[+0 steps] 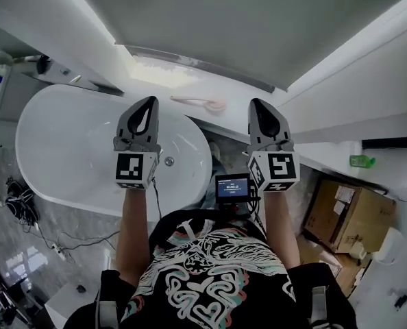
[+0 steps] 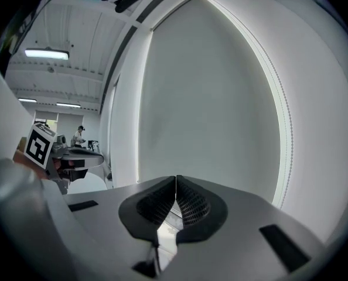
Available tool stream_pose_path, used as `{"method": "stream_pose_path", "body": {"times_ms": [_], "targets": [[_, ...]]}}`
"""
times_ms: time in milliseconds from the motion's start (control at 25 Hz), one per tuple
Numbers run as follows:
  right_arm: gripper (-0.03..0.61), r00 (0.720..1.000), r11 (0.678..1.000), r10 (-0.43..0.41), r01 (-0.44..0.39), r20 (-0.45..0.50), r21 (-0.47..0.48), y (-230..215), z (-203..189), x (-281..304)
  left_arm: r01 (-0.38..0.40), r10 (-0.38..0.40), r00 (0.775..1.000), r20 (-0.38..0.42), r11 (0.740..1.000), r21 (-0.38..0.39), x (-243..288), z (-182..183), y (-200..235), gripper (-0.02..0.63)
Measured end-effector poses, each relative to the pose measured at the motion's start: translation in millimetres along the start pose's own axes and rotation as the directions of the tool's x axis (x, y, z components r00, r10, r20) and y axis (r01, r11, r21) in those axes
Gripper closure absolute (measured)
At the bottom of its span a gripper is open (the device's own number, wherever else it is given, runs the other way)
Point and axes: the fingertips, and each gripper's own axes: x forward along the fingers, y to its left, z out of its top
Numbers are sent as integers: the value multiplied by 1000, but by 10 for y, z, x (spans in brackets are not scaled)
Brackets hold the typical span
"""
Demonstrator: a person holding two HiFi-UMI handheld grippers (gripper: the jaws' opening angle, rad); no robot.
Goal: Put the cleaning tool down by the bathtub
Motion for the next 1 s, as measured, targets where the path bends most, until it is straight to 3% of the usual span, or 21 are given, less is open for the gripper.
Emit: {"method": "stream_pose_path", "body": {"times_ms": [520,1000], "targets": [[551,999,999,32,-30,31,-42,321,270,-219,-42,43,994,102,999,-4,-395,469,-113,597],[551,998,998,43,-41,51,-49,368,374,-422,-102,104,986,133,995,-20,-610,629,-74,597]]}}
